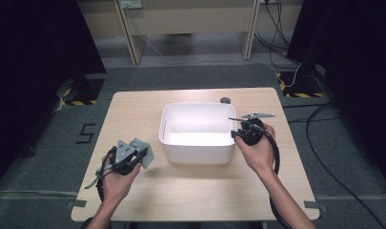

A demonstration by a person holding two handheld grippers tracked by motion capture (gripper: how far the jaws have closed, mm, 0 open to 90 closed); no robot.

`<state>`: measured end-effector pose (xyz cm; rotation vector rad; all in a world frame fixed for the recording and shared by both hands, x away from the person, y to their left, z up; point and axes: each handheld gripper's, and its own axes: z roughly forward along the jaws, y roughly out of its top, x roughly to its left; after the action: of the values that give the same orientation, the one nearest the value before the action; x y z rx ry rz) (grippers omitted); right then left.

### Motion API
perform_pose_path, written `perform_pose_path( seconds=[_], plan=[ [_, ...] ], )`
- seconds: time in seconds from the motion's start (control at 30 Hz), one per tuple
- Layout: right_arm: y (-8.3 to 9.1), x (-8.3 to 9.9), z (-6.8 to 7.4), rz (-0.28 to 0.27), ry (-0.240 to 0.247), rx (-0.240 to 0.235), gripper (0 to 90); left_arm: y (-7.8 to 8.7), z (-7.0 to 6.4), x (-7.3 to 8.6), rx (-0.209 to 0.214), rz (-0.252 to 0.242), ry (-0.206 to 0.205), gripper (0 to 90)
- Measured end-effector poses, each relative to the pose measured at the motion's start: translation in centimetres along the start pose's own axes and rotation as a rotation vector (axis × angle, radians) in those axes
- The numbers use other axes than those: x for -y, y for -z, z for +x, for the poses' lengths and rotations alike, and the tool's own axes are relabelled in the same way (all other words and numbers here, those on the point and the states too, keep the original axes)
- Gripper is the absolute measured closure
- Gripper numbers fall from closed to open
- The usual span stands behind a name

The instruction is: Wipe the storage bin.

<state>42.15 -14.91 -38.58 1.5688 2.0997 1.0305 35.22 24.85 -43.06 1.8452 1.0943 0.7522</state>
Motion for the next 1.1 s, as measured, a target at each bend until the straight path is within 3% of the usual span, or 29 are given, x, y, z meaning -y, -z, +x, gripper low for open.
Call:
perform_pose_path(
  seconds=[0.23,0.27,0.37,0.4,0.43,0.47,0.63,0.73,0.87,1.03,1.1],
  plan=[
    [-0.2,-0.6,-0.4,0.014,0.055,-0.017,84.2,-1.6,1.5,-1.3,-0.044,0.002,0.003,80.8],
    [-0.3,-0.8,-0.4,0.02,0.099,-0.024,86.5,-2.1,1.9,-1.7,-0.056,0.005,0.004,80.8],
    [-0.1,-1.0,-0.3,0.003,0.115,-0.036,82.5,-2.7,2.3,-1.9,-0.059,0.009,0.013,80.8],
    [0.6,-1.1,-0.1,-0.033,0.099,-0.05,77.1,-2.9,2.4,-1.9,-0.058,0.01,0.015,80.8],
    [0.6,-1.1,-0.1,-0.033,0.099,-0.05,77.1,-3.1,2.4,-2.0,-0.052,0.009,0.016,80.8],
    [1.8,-1.2,0.0,-0.065,0.1,-0.057,77.4,-3.4,2.1,-2.3,-0.038,0.006,0.01,80.8],
    [3.7,-0.9,-0.4,-0.083,0.086,-0.048,82.2,-3.5,1.1,-2.7,-0.007,-0.007,-0.009,80.8],
    [4.2,0.2,-1.6,-0.052,0.053,-0.032,86.8,-3.5,0.6,-2.8,0.006,-0.007,-0.017,80.9],
    [4.1,1.8,-2.1,-0.004,0.043,-0.039,88.6,-3.4,0.5,-2.8,0.023,-0.004,-0.025,80.8],
    [3.6,3.5,-1.7,0.046,0.055,-0.06,89.0,-3.3,0.4,-2.6,0.027,-0.004,-0.03,81.0],
    [3.4,4.1,-1.0,0.06,0.061,-0.099,89.1,-3.1,0.3,-2.4,0.031,-0.005,-0.026,81.0]
  ],
)
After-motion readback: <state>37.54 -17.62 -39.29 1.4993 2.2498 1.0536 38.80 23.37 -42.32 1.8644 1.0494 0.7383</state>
